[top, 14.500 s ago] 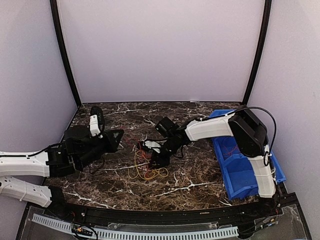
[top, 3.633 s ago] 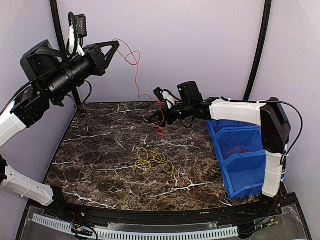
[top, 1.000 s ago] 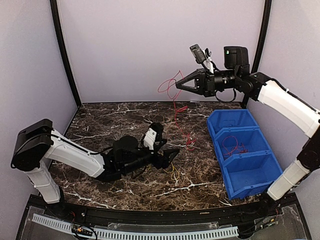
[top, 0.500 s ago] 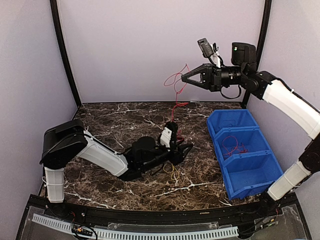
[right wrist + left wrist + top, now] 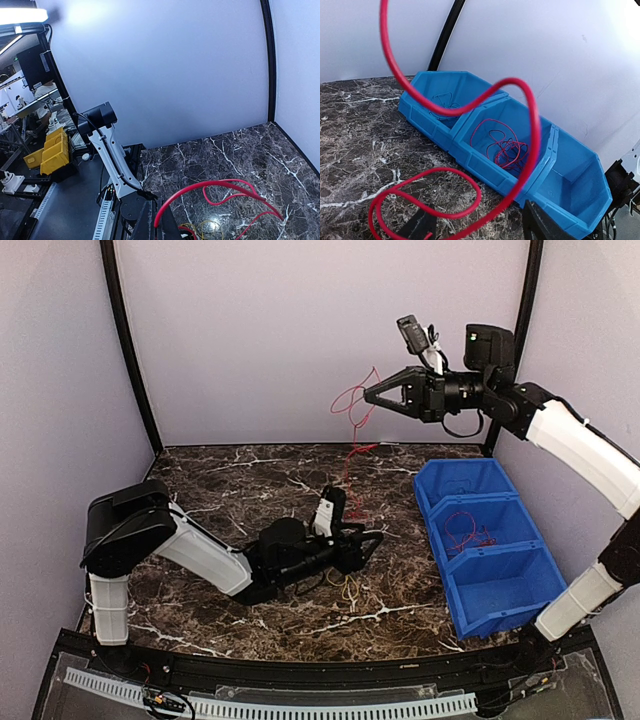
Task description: Untangle the cables
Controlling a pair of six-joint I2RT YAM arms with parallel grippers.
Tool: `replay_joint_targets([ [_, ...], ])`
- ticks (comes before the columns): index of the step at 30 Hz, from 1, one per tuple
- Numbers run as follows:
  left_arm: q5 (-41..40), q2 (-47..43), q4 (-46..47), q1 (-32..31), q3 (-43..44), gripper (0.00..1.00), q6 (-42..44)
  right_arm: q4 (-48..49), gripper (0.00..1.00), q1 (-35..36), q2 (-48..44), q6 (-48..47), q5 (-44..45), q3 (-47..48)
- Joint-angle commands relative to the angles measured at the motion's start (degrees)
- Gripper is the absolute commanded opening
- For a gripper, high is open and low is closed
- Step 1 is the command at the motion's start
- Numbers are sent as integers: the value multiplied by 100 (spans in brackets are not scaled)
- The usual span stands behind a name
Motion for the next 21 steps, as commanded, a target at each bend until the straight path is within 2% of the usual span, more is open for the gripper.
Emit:
replay_joint_targets([
  [1, 216, 46, -7, 49, 162, 59, -458, 175, 0, -44, -194, 2, -86, -1],
  [3, 560, 125, 87, 82, 174, 53, -566, 152, 0, -53, -201, -24, -101, 40],
  [7, 1097, 280, 376, 85, 128, 51, -551, 126, 0, -74, -206, -38, -114, 109],
  [12, 1186, 328, 784, 85, -126, 46, -569, 110, 0, -83, -224, -85, -97, 57],
  [14, 1495, 339, 978, 84, -167, 44, -516, 99, 0, -85, -228, -120, -89, 28],
  [18, 2151, 335, 1598, 25, -284, 46, -359, 93, 0, -92, -229, -148, -69, -11],
  [21, 2215, 293, 1917, -18, -384, 52, -318, 68, 0, -92, -230, -178, -69, -13],
])
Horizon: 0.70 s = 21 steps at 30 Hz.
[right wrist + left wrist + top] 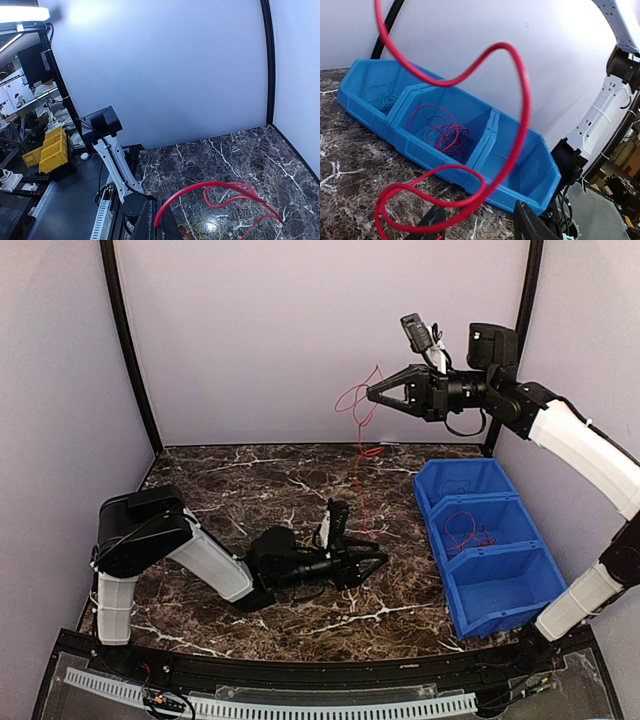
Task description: Untangle the cables
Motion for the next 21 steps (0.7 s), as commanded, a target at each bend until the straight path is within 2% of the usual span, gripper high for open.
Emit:
replay_joint_targets([
  [1, 359, -127, 904, -95, -253, 54, 160, 69, 0, -40, -178, -106, -23, -13],
  [9, -396, -562, 1092, -201, -463, 62, 517, 243, 0, -44, -171, 2, -88, -223],
  [11, -731, -644, 832, -207, -357, 63, 602, 322, 0, -44, -168, 68, -114, -270],
  [13, -1097, -690, 446, -208, -213, 59, 718, 358, 0, -44, -159, 101, -129, -285],
  [14, -1212, -703, 110, -208, -86, 53, 865, 360, 0, -40, -158, 104, -133, -279],
  [17, -1409, -710, -530, -212, 88, 27, 1238, 314, 0, -45, -167, 92, -144, -198],
  [21, -1535, -847, -810, -229, -30, 14, 1765, 213, 0, -40, -185, 52, -148, -81],
])
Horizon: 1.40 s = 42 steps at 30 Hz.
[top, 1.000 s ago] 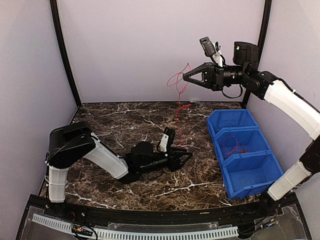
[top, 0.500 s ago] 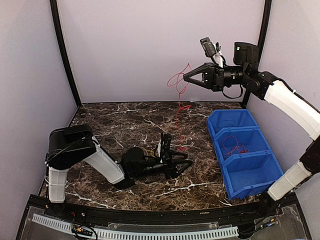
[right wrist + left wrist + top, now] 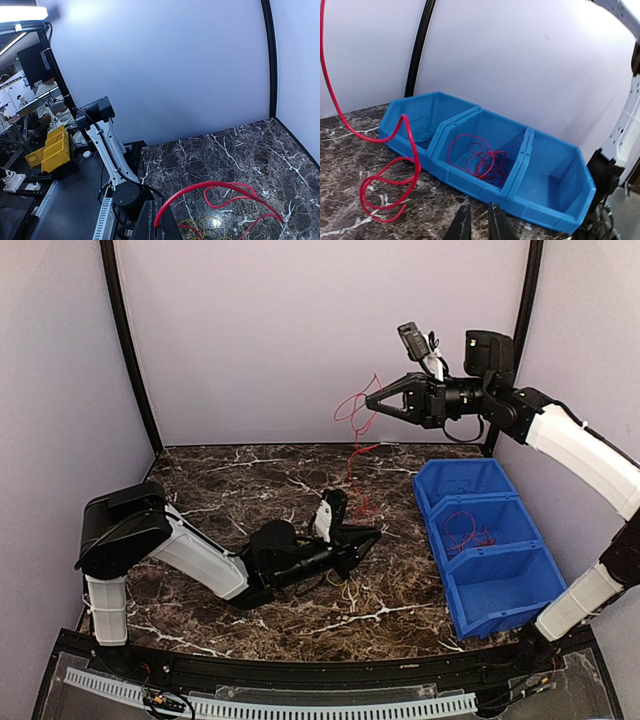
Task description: Untangle the cables
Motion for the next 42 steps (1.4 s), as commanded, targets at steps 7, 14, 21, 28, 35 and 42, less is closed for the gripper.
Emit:
replay_joint_targets([
  [7, -267, -864, -1070, -56, -395, 25, 865, 126, 0, -47, -156, -14, -112, 194],
  [14, -564, -793, -1761, -46, -308, 49, -133, 104, 0, -49, -197, -31, -103, 186],
  [21, -258, -523, -1545, 41, -124, 55, -927, 100, 0, -51, -229, -41, -107, 133],
  [28, 40, -306, -913, 386, -103, 55, -1794, 129, 0, -48, -238, -33, -107, 96],
  [35, 385, -28, -232, 568, 87, 49, -2006, 215, 0, -48, -256, 36, -146, 45],
  [42, 817, 227, 233, 587, 212, 17, -1945, 215, 0, -51, -280, 3, -121, 3],
])
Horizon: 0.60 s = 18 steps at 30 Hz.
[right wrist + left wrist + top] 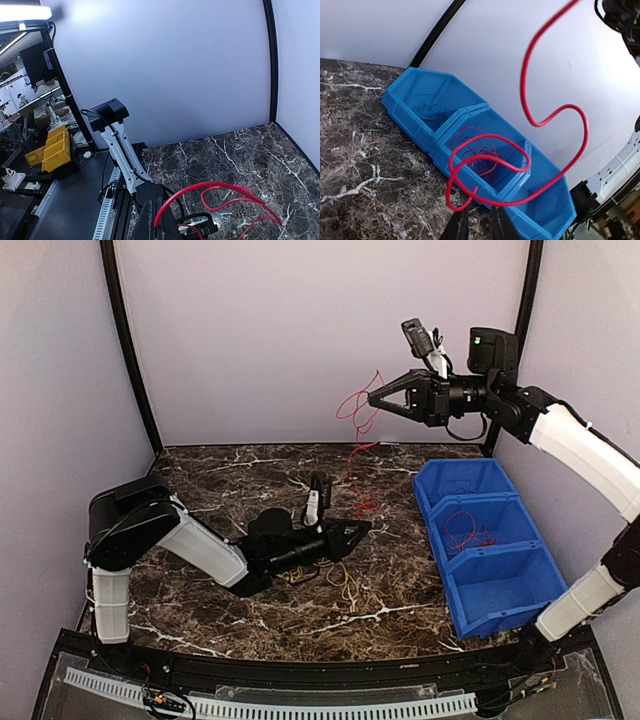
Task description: Untangle the cables
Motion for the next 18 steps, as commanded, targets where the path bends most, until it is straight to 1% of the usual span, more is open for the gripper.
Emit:
replay_joint_targets([
  [1, 356, 59, 581, -1, 112, 14, 22, 204, 0, -53, -191, 7, -85, -31],
  [4, 296, 63, 700, -5, 22, 3, 31, 209, 0, -53, -199, -1, -85, -36],
  [6, 221, 63, 753, 1, -57, 0, 7, 207, 0, -54, -202, -1, -87, -24],
  [10, 155, 94, 568, 2, -154, 0, -101, 15, 0, -92, -168, -131, -61, 245],
  [14, 177, 208, 496, 1, -366, 0, -389, -438, 0, -136, -81, -387, 11, 895],
  [18, 377, 300, 557, -3, -606, 0, -605, -938, 0, -196, 13, -753, 249, 1536],
])
